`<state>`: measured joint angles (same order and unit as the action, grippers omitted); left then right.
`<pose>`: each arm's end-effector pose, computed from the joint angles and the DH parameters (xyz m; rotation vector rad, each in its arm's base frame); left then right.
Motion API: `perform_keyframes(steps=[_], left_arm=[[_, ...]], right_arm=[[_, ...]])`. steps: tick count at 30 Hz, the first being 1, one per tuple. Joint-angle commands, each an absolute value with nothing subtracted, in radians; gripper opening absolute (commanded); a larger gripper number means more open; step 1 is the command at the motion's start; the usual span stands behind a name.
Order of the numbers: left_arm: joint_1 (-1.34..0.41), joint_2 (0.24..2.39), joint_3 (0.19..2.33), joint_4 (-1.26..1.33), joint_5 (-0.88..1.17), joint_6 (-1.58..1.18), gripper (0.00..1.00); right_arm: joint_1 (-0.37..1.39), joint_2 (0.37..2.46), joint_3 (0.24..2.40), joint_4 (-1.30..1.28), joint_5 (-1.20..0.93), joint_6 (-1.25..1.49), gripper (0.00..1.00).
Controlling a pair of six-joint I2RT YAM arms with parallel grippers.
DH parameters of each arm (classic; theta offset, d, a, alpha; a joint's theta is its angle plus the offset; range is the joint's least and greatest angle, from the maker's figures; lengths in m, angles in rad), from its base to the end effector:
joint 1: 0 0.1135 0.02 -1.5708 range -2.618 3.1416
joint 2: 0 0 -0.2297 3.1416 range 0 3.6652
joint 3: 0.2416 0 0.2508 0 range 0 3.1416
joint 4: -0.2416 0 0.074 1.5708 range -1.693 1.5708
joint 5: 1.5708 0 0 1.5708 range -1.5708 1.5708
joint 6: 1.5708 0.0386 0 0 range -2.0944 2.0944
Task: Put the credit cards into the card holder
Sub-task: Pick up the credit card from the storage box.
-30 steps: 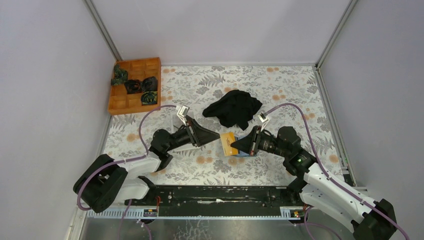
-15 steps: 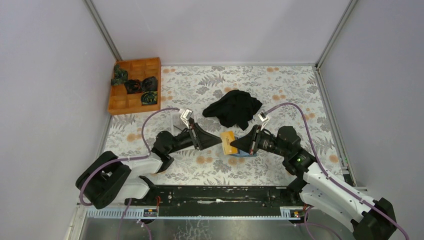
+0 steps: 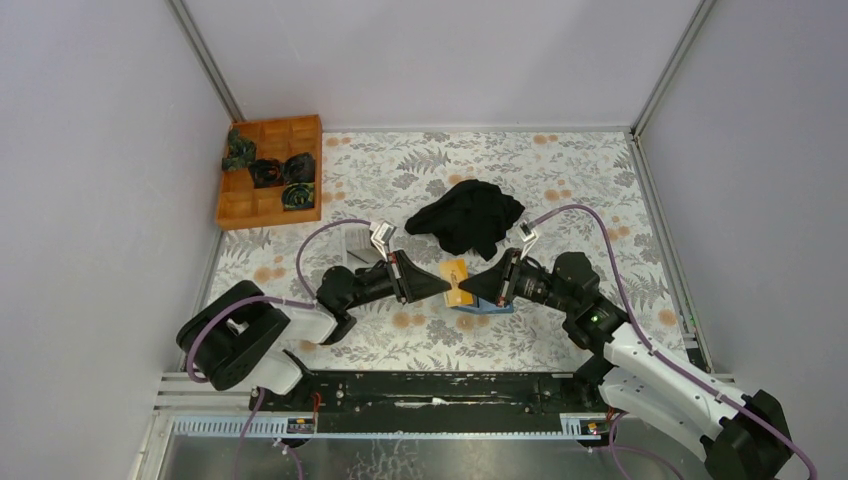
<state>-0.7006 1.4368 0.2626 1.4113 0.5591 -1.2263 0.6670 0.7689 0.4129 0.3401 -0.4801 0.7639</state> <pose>0.1722 -0.1720 0.1648 0.1464 1.6811 -1.9136 0.1558 0.1453 0.2429 -0.3361 1.7671 1.4521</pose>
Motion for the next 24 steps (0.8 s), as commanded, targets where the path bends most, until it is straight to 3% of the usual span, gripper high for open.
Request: perform_keyframes(steps=[1, 3, 7, 10, 13, 15, 18, 24], left_arm=[[-0.709, 1.468, 0.279, 1.569, 0.547, -1.247, 0.22], [-0.71, 1.472, 0.282, 1.574, 0.554, -1.248, 0.2], [-0.71, 1.473, 0.282, 1.58, 0.566, -1.245, 0.01], [-0.711, 1.477, 0.28, 1.578, 0.562, -1.243, 0.0], [-0.71, 1.487, 0.285, 1.561, 0.55, -1.247, 0.0], [-0.711, 1.491, 0.297, 1.509, 0.537, -1.236, 0.0], [-0.715, 1.478, 0.32, 1.379, 0.502, -1.193, 0.0], [-0.769, 1.416, 0.443, 0.913, 0.349, -1.029, 0.0]], right_arm=[[0.673, 0.769, 0.401, 0.424, -0.471, 0.782, 0.0], [0.673, 0.771, 0.4, 0.422, -0.47, 0.78, 0.0], [0.673, 0.772, 0.393, 0.419, -0.464, 0.778, 0.0], [0.673, 0.768, 0.394, 0.409, -0.453, 0.769, 0.01], [0.673, 0.752, 0.405, 0.35, -0.419, 0.742, 0.27], [0.673, 0.738, 0.415, 0.292, -0.385, 0.716, 0.36], [0.673, 0.705, 0.426, 0.209, -0.32, 0.678, 0.42], [0.673, 0.629, 0.441, 0.072, -0.16, 0.621, 0.42]])
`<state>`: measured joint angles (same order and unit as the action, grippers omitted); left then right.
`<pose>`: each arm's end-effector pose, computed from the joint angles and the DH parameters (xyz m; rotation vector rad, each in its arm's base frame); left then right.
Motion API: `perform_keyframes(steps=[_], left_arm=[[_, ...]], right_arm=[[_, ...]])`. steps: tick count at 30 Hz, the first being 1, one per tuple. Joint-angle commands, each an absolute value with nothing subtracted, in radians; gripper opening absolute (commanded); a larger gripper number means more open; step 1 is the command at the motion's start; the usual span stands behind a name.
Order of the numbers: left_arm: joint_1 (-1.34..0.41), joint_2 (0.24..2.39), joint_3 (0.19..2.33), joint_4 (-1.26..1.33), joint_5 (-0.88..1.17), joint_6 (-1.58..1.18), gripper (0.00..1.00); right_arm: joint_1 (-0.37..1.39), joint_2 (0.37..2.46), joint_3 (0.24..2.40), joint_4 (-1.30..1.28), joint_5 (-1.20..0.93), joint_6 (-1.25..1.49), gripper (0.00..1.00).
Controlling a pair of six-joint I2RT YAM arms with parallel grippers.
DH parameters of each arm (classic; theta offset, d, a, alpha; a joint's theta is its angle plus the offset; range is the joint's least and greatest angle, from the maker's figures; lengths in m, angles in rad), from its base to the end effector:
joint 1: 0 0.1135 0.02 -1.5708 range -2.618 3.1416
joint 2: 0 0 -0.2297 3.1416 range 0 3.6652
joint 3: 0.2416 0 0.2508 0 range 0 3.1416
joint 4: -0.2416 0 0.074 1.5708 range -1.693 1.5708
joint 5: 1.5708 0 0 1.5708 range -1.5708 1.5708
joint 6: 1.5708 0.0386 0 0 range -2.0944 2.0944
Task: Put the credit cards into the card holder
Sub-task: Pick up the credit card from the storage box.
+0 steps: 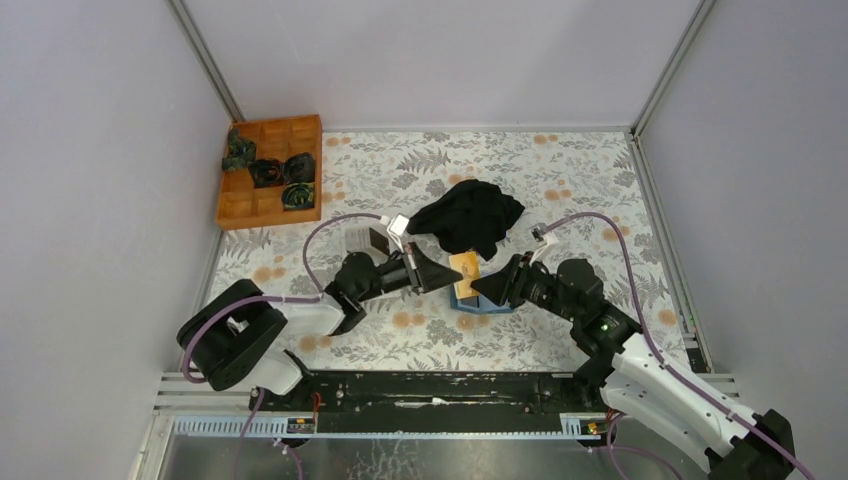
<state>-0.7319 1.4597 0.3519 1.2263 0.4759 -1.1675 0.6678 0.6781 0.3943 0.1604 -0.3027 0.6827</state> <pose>0.1850 -0.1899 0.1635 0.0869 1.7774 -1.8144 0.1512 0.1339 0.2334 -0.2342 1.8415 1.2352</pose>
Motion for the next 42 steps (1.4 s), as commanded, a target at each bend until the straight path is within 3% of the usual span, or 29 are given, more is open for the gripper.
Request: perform_keyframes(steps=[1, 6, 19, 42], left_arm=[[-0.783, 1.416, 0.47, 0.837, 0.332, -1.007, 0.0], [-0.817, 1.501, 0.594, 0.599, 0.243, -0.991, 0.0], [-0.834, 1.708, 0.753, 0.358, 0.178, -0.911, 0.0], [-0.83, 1.78, 0.757, 0.345, 0.17, -0.945, 0.0]], right_arm=[[0.673, 0.618, 0.441, 0.056, -0.135, 0.618, 0.42], [0.673, 0.594, 0.44, -0.016, -0.027, 0.612, 0.37], [0.672, 0.65, 0.416, -0.07, 0.098, 0.615, 0.14], [0.671, 0.908, 0.341, 0.047, 0.13, 0.632, 0.04]])
